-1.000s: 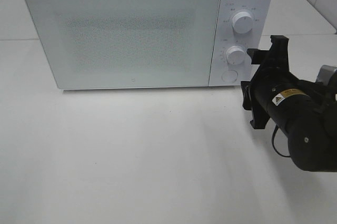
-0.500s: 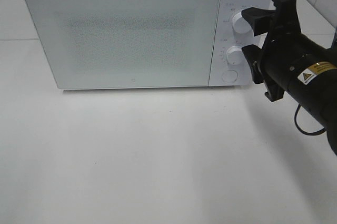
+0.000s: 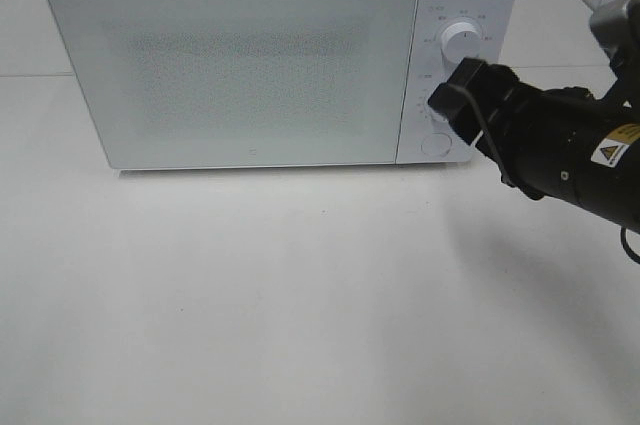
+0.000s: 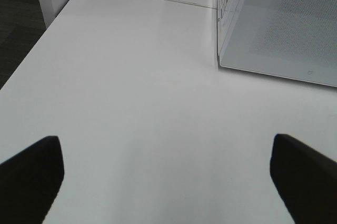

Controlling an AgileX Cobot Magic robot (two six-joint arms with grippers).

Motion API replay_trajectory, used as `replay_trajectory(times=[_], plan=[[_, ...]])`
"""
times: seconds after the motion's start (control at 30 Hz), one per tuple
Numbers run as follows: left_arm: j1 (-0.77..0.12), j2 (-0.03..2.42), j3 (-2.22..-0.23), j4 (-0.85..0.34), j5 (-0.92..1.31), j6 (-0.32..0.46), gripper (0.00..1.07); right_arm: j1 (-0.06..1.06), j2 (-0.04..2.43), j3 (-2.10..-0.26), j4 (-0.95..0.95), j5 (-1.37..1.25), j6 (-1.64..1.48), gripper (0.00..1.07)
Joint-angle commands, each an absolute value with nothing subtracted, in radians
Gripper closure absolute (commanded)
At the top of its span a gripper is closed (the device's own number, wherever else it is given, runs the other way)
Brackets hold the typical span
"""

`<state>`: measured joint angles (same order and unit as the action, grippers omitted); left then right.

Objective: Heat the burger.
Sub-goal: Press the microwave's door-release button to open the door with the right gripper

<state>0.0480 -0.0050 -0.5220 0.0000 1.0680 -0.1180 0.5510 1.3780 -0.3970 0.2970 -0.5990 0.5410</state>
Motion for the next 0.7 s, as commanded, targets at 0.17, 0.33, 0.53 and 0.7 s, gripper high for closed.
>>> replay_trajectory(times=[0.17, 0.33, 0.53, 0.7], plan=[[0.048, -0.023, -0.524, -0.005, 1.065, -0.118, 0.06, 0.547, 1.275, -0.405, 0.284, -0.352, 0.221, 0.32], [0.048, -0.023, -0.524, -0.005, 1.065, -0.118, 0.06, 0.547, 1.163, -0.424, 0.255, -0.051, 0.082, 0.28], [0.048, -0.023, -0.524, -0.005, 1.065, -0.118, 0.06, 0.547, 1.068, -0.514, 0.141, 0.284, 0.064, 0.30], [0.048, -0.023, -0.524, -0.005, 1.065, -0.118, 0.06, 0.547, 0.948, -0.641, 0.000, 0.672, 0.064, 0.32]])
